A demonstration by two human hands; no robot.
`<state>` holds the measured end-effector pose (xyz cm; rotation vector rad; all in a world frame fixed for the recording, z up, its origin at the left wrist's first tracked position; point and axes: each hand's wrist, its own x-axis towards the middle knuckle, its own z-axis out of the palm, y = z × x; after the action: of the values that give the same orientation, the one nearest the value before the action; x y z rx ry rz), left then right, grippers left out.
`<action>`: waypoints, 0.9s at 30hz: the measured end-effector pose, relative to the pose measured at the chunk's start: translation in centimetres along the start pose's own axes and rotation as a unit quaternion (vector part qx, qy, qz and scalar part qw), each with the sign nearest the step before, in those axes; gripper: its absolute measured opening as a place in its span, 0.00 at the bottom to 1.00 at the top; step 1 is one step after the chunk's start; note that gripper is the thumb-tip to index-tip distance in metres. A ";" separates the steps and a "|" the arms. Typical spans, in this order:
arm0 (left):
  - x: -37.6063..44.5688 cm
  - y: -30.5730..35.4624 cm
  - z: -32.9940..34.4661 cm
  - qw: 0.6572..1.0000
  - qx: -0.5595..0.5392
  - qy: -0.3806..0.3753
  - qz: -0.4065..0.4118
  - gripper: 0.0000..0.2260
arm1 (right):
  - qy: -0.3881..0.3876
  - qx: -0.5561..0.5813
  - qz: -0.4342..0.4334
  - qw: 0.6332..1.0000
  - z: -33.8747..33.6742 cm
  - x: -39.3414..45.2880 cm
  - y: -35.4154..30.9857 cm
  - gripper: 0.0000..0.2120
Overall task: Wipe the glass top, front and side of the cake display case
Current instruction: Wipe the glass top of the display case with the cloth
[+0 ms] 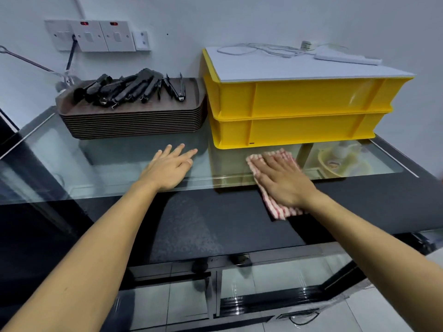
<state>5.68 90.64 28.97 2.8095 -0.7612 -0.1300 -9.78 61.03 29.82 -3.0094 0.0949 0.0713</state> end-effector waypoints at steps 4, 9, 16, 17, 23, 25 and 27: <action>0.0 0.1 -0.1 1.000 -0.001 -0.002 -0.001 0.22 | 0.013 0.038 0.047 0.998 0.8 3.8 -5.6 0.29; 0.1 0.0 0.1 1.000 0.002 -0.001 -0.005 0.22 | 0.008 0.006 -0.140 0.990 2.0 -1.7 -12.5 0.31; 0.2 -0.3 0.4 1.000 0.003 -0.001 0.000 0.22 | 0.020 0.013 0.003 1.000 0.5 -2.7 -3.2 0.27; 0.3 -0.3 0.4 1.000 0.004 -0.002 0.000 0.22 | 0.025 0.014 0.035 0.999 0.5 -0.9 -3.1 0.28; 0.5 -0.6 0.0 1.000 -0.002 -0.023 0.009 0.22 | 0.024 0.049 0.034 0.998 2.1 3.0 -11.3 0.29; 0.5 -1.3 -0.5 0.999 -0.001 -0.034 0.027 0.22 | 0.031 0.019 -0.047 0.998 2.7 -0.3 -13.3 0.30; 0.3 -1.8 -0.7 0.998 0.005 -0.033 0.044 0.23 | 0.036 0.007 -0.133 0.990 2.8 -4.6 -13.0 0.30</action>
<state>6.90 92.18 29.17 2.7866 -0.9018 -0.2052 -13.63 74.50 28.94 -2.9786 -0.2962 -0.0645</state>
